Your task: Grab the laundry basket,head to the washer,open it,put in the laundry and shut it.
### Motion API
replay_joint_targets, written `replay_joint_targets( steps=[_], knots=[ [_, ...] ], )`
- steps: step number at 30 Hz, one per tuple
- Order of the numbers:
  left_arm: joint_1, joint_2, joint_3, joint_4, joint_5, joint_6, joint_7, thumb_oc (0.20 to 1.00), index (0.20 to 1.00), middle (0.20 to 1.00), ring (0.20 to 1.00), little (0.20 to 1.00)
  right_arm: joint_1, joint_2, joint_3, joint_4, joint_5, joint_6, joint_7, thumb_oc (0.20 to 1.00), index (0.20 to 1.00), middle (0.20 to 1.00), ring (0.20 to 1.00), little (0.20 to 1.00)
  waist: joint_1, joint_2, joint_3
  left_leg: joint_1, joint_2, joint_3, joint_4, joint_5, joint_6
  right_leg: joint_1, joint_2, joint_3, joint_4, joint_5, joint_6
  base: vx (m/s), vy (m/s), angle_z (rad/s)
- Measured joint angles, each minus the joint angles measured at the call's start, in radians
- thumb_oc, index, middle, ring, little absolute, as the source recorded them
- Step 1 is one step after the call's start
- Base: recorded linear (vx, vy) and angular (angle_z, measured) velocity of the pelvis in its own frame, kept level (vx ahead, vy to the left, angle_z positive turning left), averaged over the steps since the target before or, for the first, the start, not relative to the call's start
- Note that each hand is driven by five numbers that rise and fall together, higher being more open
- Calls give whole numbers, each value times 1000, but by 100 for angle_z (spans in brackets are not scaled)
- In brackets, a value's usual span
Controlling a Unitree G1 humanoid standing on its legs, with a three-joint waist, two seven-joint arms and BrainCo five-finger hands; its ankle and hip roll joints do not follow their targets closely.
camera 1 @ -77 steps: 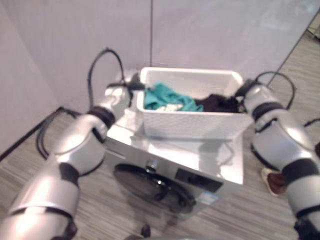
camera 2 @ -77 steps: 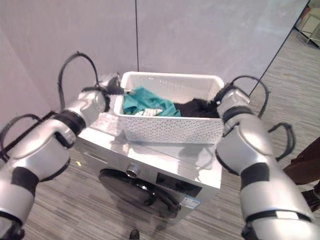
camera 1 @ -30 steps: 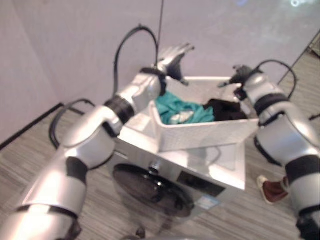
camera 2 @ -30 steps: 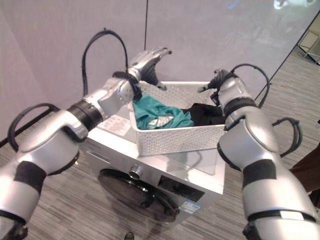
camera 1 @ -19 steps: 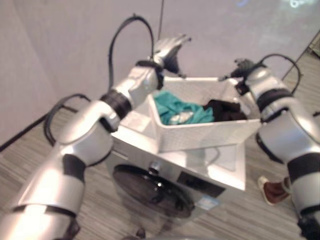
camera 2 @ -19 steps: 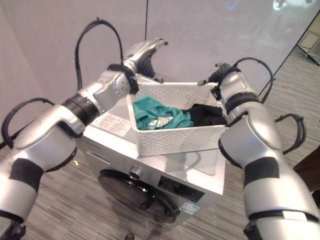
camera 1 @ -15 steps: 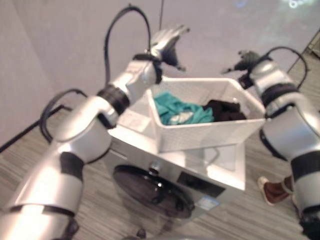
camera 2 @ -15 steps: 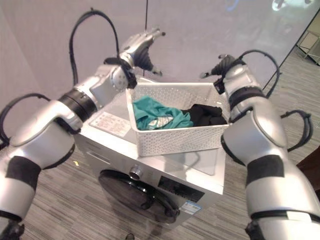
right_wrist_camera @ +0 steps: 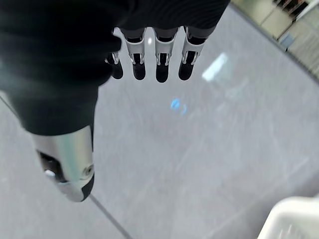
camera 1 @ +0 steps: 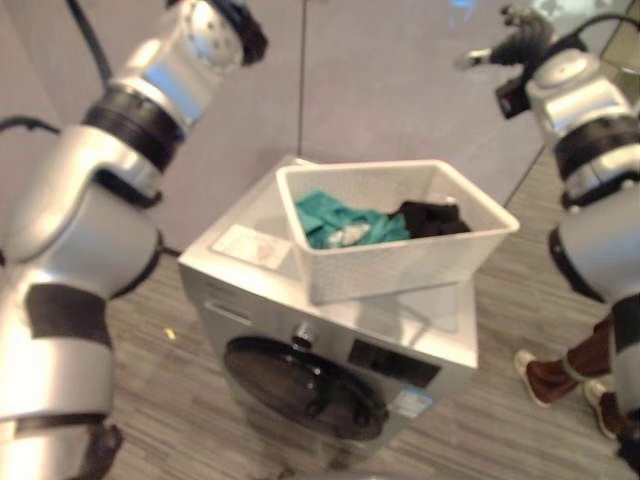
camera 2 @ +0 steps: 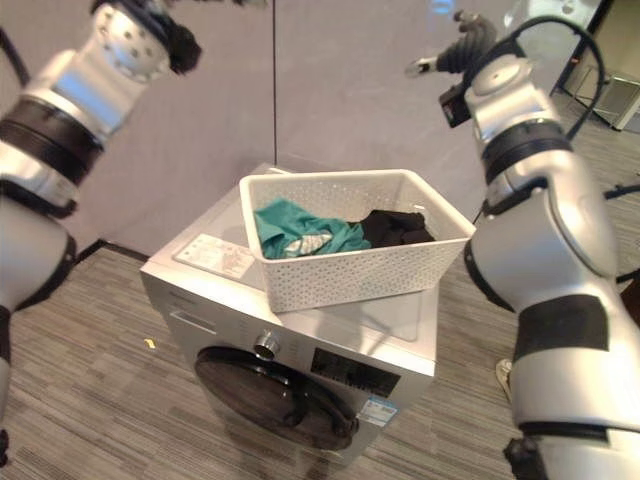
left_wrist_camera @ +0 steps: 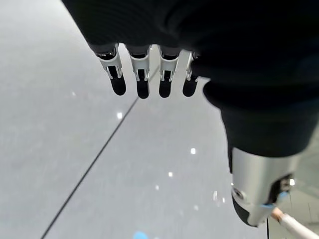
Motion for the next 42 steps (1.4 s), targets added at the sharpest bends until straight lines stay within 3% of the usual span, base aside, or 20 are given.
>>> replay_joint_targets(
  steps=[7,10,14,16,19,21,23,25,26,29,30,31,32,33,34,35,36,37,40,42],
  knots=[
    [-103,97,-23,35,-58,-7,-1,1000,1000,1000,1000,1000,-24,-209,81,1,0,-2,5,1000,1000,1000,1000,1000,-8,17,-15,12,1,-8,3,1,-8,16,4,-9,-2,-2,-5,-101,-117,3],
    [-180,223,-87,-13,-105,-28,-4,1000,1000,1000,1000,1000,-74,-374,170,3,-2,-9,10,1000,1000,1000,1000,1000,-6,28,-23,18,1,-10,3,3,-11,29,7,-13,-15,1,-10,-109,-106,4],
    [-233,325,-107,-87,-134,-49,-4,1000,1000,1000,1000,1000,-83,-580,203,8,-3,-7,14,1000,1000,1000,1000,1000,-6,33,-52,18,4,-24,2,8,-18,38,15,-27,-23,2,-12,-126,-122,12],
    [-236,408,-123,-209,-152,-91,-5,1000,1000,1000,1000,1000,-57,-753,220,22,-3,-16,24,1000,1000,1000,1000,1000,4,25,-47,8,7,-47,2,17,-32,37,23,-47,-25,5,-17,-139,-124,28],
    [-168,560,-54,-280,-176,-108,2,1000,1000,1000,1000,1000,5,-895,204,106,-3,-9,26,1000,1000,1000,1000,1000,5,11,-43,-3,16,-59,11,10,-54,50,38,-59,-46,17,-39,-97,-98,13],
    [-47,618,73,-353,-178,-109,18,1000,1000,1000,1000,1000,95,-956,127,86,-4,-18,24,1000,1000,1000,1000,1000,9,12,-44,-6,21,-62,21,6,-59,53,43,-60,-42,15,-43,-90,-95,4],
    [193,683,270,-510,-139,-128,48,1000,1000,1000,1000,1000,303,-1002,-31,84,-13,-30,29,1000,1000,1000,1000,1000,6,13,-45,-24,29,-63,37,0,-59,38,47,-74,-34,6,-49,-37,-43,14],
    [381,703,381,-586,-109,-134,51,1000,1000,1000,1000,1000,401,-1000,-119,102,-35,-26,33,1000,1000,1000,1000,1000,2,19,-44,-42,33,-60,48,2,-61,26,49,-88,-31,6,-63,-17,-40,24],
    [662,698,601,-676,-89,-135,39,1000,1000,1000,1000,1000,547,-1013,-279,64,-41,-52,34,1000,1000,1000,1000,1000,2,29,-38,-60,40,-51,59,-3,-77,12,48,-100,-18,6,-70,-15,-34,31],
    [1013,653,837,-748,-66,-150,22,1000,1000,1000,1000,1000,686,-971,-405,120,-42,-58,36,1000,1000,1000,1000,1000,-3,21,-30,-101,61,-42,158,-10,-87,-1,38,-123,-18,11,-94,-4,-13,17],
    [1201,622,983,-772,-60,-125,14,1000,1000,1000,1000,1000,823,-921,-500,94,-43,-59,27,1000,1000,1000,1000,1000,10,24,-15,-120,108,-60,201,-39,-125,-19,34,-115,13,9,-84,-7,-19,-5],
    [1363,545,1159,-808,-51,-138,-3,1000,1000,1000,1000,1000,931,-911,-608,68,-46,-94,34,1000,1000,1000,1000,1000,-6,19,-10,-118,126,-86,216,-41,-123,-21,30,-125,11,2,-89,2,-3,6],
    [1460,467,1242,-836,-54,-150,-6,1000,1000,1000,1000,1000,1020,-891,-688,63,-45,-110,33,1000,1000,1000,1000,1000,-12,37,-3,-126,135,-92,214,-43,-129,-22,30,-132,10,6,-83,3,-2,24],
    [1500,417,1274,-833,-57,-150,-4,1000,1000,1000,1000,1000,1105,-881,-749,75,-46,-108,30,1000,1000,1000,1000,1000,-11,32,-8,-117,150,-98,207,-44,-134,-21,30,-138,14,10,-74,12,0,46],
    [1577,357,1242,-790,-71,-106,-29,1000,1000,1000,1000,1000,1261,-810,-869,136,-52,-91,27,1000,1000,1000,1000,1000,2,58,4,-100,160,-124,163,-53,-161,-24,29,-152,33,-6,-54,11,4,41],
    [1574,346,1203,-762,-74,-85,-43,1000,1000,1000,1000,1000,1257,-787,-902,173,-55,-71,32,1000,1000,1000,1000,1000,5,52,16,-88,153,-126,154,-46,-158,-22,20,-156,37,-6,-49,14,9,41],
    [1610,268,1203,-780,-82,-78,-82,1000,1000,1000,1000,1000,1619,-694,-1264,-24,-75,-87,14,1000,1000,1000,1000,1000,36,44,40,-105,137,-134,151,-39,-150,-29,11,-160,50,-9,-20,15,9,29],
    [1629,196,1225,-806,-89,-90,-88,1000,1000,1000,1000,1000,1785,-617,-1399,-120,-80,-125,13,1000,1000,1000,1000,1000,52,41,46,-102,127,-144,141,-37,-146,-29,2,-170,43,-11,-16,27,17,25],
    [1794,94,1190,-749,-109,-23,-130,1000,1000,1000,1000,1000,1895,-444,-1508,-106,-77,-87,19,1000,1000,1000,1000,1000,99,18,61,-69,103,-137,114,-32,-135,-15,-24,-167,44,-17,0,20,12,6],
    [1865,69,1179,-723,-117,-11,-154,1000,1000,1000,1000,1000,1920,-402,-1511,-106,-77,-78,8,1000,1000,1000,1000,1000,100,13,66,-65,98,-131,107,-35,-131,-11,-30,-167,41,-18,4,8,1,-2]
  ],
)
